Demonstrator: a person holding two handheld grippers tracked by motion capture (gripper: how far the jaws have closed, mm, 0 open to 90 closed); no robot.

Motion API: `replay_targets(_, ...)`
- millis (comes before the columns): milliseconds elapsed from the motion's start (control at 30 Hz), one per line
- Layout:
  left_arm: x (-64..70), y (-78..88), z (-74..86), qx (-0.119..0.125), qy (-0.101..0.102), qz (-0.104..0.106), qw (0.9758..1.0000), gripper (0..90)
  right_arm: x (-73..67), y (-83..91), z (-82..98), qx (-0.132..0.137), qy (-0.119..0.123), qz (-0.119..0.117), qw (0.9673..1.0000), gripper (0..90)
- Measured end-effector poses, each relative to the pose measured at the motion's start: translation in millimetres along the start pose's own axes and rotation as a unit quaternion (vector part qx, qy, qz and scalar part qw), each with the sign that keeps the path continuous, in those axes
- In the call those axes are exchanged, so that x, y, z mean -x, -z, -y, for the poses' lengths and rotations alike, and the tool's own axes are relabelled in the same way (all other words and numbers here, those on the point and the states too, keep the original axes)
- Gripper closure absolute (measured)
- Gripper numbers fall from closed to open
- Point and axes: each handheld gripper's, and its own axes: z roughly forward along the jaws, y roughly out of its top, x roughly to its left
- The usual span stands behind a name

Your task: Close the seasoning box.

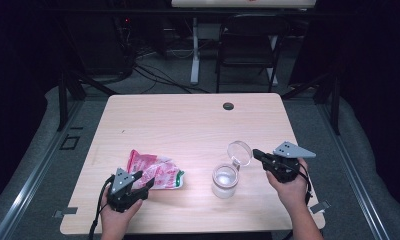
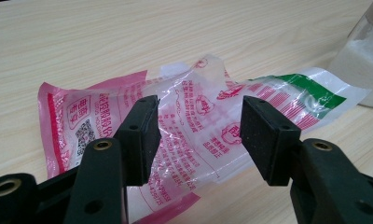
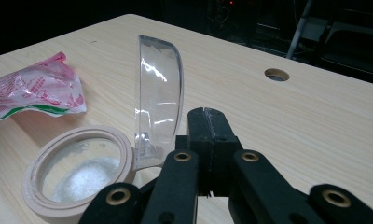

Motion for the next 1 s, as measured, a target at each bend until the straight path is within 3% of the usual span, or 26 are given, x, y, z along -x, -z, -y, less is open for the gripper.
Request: replay_targets(1000,0.2,0.1,0.1,0.001,0.0,-0.001,1.0,47.3,-4.3,-1.7,-1.1,-0.001,0.007,-0.005,1.0,90.0)
